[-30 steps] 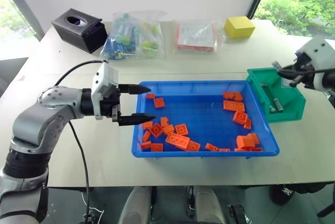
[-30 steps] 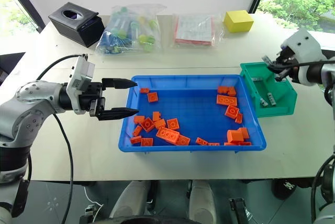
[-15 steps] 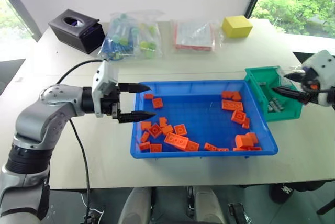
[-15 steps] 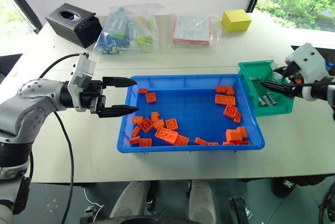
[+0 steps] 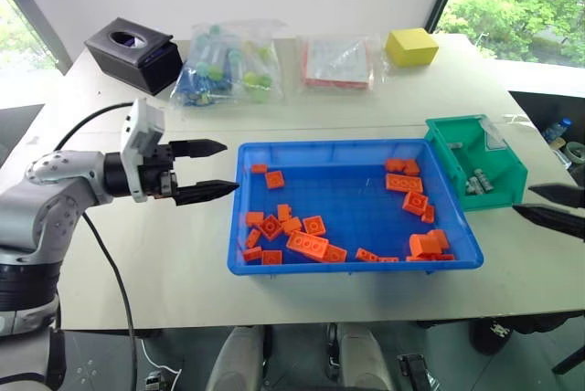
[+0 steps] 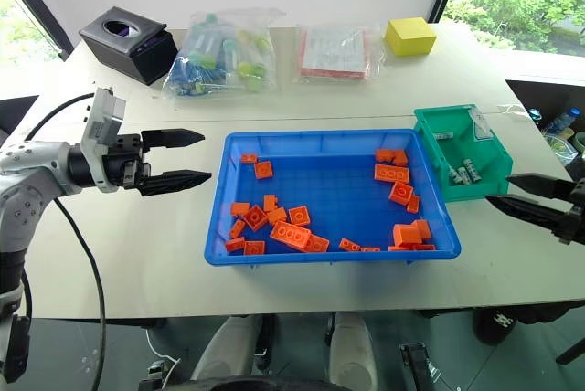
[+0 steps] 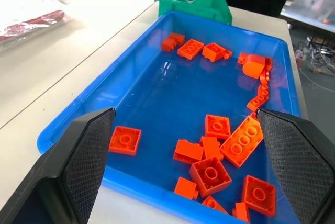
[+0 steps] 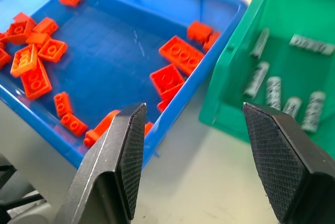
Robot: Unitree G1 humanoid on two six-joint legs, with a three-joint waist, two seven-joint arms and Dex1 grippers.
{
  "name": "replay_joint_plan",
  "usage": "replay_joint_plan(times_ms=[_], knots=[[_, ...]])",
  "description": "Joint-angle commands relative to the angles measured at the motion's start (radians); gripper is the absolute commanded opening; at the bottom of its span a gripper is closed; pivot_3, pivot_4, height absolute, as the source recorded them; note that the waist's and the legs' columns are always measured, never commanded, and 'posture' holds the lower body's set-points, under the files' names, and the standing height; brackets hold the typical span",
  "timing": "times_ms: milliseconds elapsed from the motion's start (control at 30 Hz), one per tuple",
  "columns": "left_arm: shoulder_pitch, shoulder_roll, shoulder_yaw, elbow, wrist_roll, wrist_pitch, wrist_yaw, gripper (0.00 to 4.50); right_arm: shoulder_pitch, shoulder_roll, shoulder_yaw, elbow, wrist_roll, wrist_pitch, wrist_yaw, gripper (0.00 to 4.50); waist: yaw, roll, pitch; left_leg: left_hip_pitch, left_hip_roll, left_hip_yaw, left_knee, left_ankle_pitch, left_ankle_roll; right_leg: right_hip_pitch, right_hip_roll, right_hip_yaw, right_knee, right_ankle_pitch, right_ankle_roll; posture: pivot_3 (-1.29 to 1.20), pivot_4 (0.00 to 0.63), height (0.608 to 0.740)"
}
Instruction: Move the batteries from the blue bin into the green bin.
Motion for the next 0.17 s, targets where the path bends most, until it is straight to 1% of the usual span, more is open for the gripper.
replay_joint_plan(times_ms=[33, 167], knots=[[0.003, 0.013, 0.047, -0.024, -0.018, 0.003, 0.015, 4.50, -0.013, 0.029, -0.004, -0.052, 0.042, -0.021, -0.044, 2.96, 0.000, 0.000, 0.000, 0.000, 0.000, 0.000, 0.000, 0.000, 0.000, 0.000, 0.000, 0.000, 0.000, 0.000, 0.000, 0.00, 0.150, 0.692], [0.027, 0.019, 0.070, -0.054, -0.027, 0.004, 0.022, 4.50, 0.008, 0.035, 0.041, -0.093, 0.053, -0.038, -0.046, 2.96, 0.001, 0.000, 0.000, 0.000, 0.000, -0.001, 0.000, 0.000, 0.000, 0.000, 0.000, 0.000, 0.000, 0.000, -0.001, 0.00, 0.150, 0.692]])
